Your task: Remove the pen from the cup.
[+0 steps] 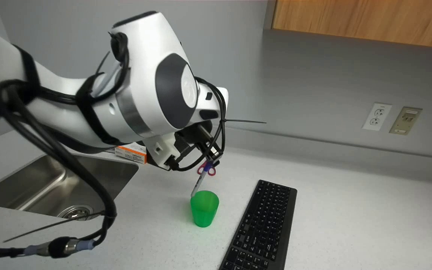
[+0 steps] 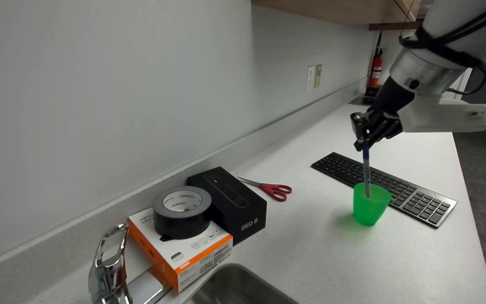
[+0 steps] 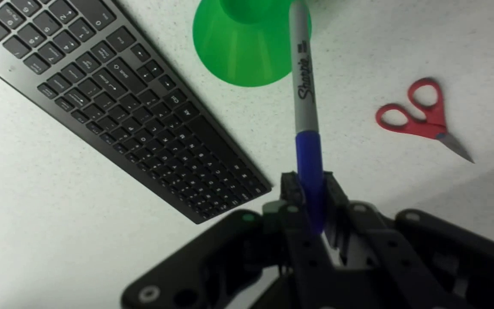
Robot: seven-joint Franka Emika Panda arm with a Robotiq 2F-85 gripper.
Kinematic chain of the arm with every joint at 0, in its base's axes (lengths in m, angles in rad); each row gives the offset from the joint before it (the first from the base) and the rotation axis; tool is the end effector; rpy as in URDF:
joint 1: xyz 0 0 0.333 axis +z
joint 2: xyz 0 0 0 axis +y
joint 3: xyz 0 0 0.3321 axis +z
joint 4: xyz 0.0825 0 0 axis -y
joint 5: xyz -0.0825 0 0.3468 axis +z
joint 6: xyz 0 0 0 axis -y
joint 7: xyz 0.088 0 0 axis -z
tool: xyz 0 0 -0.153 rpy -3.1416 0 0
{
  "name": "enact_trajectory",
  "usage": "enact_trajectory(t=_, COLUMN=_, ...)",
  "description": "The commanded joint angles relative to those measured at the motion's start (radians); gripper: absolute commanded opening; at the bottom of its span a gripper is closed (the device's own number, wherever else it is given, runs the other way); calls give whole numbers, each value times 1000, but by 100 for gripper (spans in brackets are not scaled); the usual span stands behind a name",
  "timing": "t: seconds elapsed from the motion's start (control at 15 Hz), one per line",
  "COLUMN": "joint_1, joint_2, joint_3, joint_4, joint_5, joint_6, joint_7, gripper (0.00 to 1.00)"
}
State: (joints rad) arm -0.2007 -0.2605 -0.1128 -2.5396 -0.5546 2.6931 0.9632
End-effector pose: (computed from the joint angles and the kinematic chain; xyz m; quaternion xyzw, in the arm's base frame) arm 0.4321 -0.1333 0.4055 0.8863 -0.3886 0.2386 0.0807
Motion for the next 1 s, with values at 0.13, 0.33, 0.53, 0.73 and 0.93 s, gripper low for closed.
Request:
enact_trajectory(t=0.13, joint_1=135, joint_2=-168, joint_3=-4, joint_4=-64, joint_5=430, joint_6=-101, joint_7=-403, gripper=4)
enact_trajectory(t=0.33, joint_1=165, joint_2=-67, joint_3=41, joint_4=-11, joint_5=565, joint_6=-175, joint_7=-510, gripper=4)
enact_trajectory(t=0.53, joint_1=188, joint_2=89, joint_3=58, joint_4=56, joint_5=658, joint_6=-243, joint_7=-598, gripper=4)
enact_trajectory(t=0.73, joint_1=163, joint_2=252, joint_3=76, joint_4=144, joint_5=627, joint_6=-258, joint_7=-594, gripper=4)
enact_trajectory(t=0.93, joint_1=161, joint_2=380, joint_3=65, joint_4=240, joint_5=601, joint_6=-286, joint_7=-576, gripper=4)
